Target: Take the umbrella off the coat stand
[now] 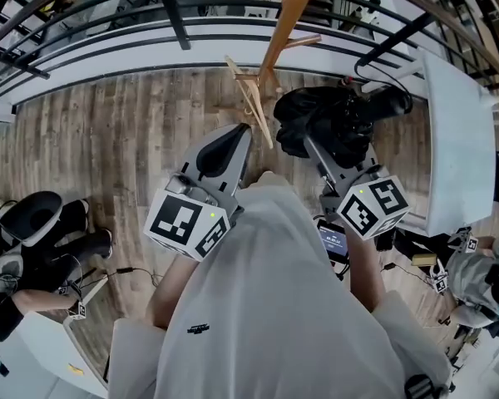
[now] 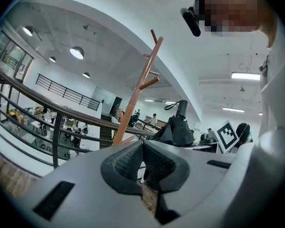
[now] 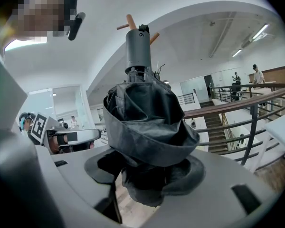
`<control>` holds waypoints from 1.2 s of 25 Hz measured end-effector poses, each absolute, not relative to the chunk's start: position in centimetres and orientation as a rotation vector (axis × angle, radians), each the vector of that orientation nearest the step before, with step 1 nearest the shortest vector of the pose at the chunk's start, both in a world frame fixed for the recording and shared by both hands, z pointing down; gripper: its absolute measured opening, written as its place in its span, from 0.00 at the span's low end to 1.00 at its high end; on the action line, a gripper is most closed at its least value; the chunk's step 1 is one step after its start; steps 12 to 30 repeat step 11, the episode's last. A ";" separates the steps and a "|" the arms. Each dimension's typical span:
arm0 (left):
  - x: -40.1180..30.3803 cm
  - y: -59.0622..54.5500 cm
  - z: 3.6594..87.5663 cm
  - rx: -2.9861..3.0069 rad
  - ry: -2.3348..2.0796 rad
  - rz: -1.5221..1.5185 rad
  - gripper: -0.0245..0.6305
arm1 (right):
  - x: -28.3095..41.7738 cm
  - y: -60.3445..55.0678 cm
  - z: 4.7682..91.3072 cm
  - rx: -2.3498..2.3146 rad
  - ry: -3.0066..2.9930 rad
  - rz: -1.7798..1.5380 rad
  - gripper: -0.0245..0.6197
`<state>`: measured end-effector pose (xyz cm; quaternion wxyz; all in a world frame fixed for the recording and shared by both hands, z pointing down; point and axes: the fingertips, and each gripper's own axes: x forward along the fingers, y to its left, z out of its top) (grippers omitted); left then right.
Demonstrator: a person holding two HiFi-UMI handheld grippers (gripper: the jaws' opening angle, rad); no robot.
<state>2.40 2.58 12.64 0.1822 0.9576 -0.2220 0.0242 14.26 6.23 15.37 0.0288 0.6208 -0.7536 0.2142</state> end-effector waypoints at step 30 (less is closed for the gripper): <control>2.8 2.6 12.4 2.685 -0.641 0.063 0.07 | 14.7 6.8 15.4 1.894 -2.330 0.683 0.46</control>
